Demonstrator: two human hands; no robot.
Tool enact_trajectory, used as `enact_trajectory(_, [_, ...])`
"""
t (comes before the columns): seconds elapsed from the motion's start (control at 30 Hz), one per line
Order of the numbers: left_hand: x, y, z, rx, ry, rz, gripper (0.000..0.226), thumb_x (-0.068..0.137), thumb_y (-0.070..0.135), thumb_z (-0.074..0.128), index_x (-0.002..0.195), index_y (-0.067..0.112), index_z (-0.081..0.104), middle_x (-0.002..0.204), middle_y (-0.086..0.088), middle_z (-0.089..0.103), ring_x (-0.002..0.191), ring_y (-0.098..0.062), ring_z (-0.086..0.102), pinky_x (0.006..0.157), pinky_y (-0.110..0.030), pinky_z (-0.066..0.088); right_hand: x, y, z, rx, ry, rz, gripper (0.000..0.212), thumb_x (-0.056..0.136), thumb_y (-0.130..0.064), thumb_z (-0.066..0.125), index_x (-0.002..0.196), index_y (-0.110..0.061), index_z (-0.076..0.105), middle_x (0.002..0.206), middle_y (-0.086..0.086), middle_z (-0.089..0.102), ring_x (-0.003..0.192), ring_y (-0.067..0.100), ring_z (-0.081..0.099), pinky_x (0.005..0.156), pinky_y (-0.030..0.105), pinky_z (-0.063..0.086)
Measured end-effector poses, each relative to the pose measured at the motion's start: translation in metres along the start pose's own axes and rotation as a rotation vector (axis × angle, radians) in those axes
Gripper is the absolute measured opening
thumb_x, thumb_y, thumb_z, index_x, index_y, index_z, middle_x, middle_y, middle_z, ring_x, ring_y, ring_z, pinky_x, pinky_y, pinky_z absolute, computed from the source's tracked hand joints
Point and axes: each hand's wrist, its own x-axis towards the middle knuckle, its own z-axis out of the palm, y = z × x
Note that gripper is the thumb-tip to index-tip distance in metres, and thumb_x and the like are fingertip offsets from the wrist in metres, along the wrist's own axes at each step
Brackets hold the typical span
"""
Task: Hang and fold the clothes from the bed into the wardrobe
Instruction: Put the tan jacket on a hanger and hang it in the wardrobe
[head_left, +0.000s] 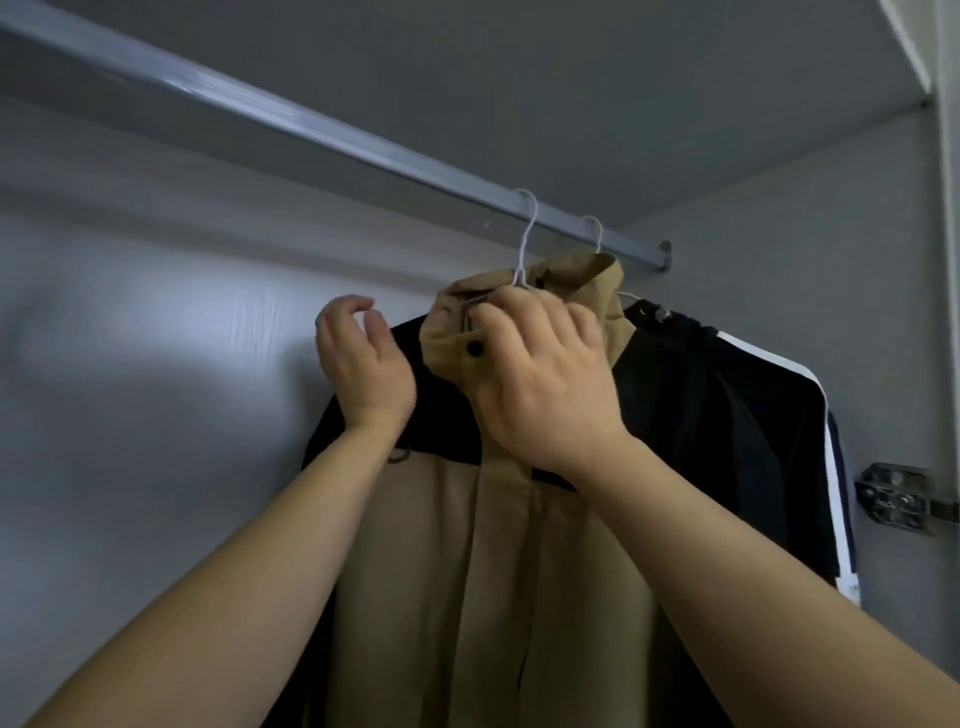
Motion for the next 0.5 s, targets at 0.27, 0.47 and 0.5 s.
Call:
enact_trajectory(0.27, [0.033, -0.067, -0.003, 0.331, -0.613, -0.288, 0.052, 0.095, 0.056, 0.041, 0.141, 0.033, 0.050, 0.134, -0.003, 0.063, 0.117, -0.026, 0.062, 0.100, -0.047, 0.050, 0.076, -0.035, 0.030, 0.053, -0.448, 0.412, 0.078, 0.090, -0.072, 0.046, 0.137, -0.011, 0.038, 0.120, 0.013, 0.064, 0.105, 0.035, 0.064, 0.079, 0.044, 0.039])
enact_trajectory(0.47, [0.031, -0.075, -0.013, 0.204, -0.656, -0.216, 0.028, 0.100, 0.050, 0.046, 0.118, 0.031, 0.056, 0.109, 0.004, 0.064, 0.097, -0.016, 0.064, 0.088, -0.047, 0.056, 0.095, -0.018, 0.034, 0.181, -0.659, 0.591, 0.055, 0.094, -0.043, 0.056, 0.138, -0.019, 0.033, 0.111, 0.009, 0.058, 0.100, 0.034, 0.060, 0.088, 0.047, 0.045])
enact_trajectory(0.5, [0.029, -0.076, -0.017, 0.186, -0.650, -0.178, 0.029, 0.101, 0.049, 0.047, 0.122, 0.032, 0.056, 0.112, 0.003, 0.063, 0.101, -0.015, 0.062, 0.091, -0.045, 0.056, 0.094, -0.015, 0.035, 0.243, -0.651, 0.595, 0.055, 0.093, -0.031, 0.056, 0.142, -0.021, 0.032, 0.108, 0.007, 0.058, 0.096, 0.033, 0.059, 0.090, 0.047, 0.047])
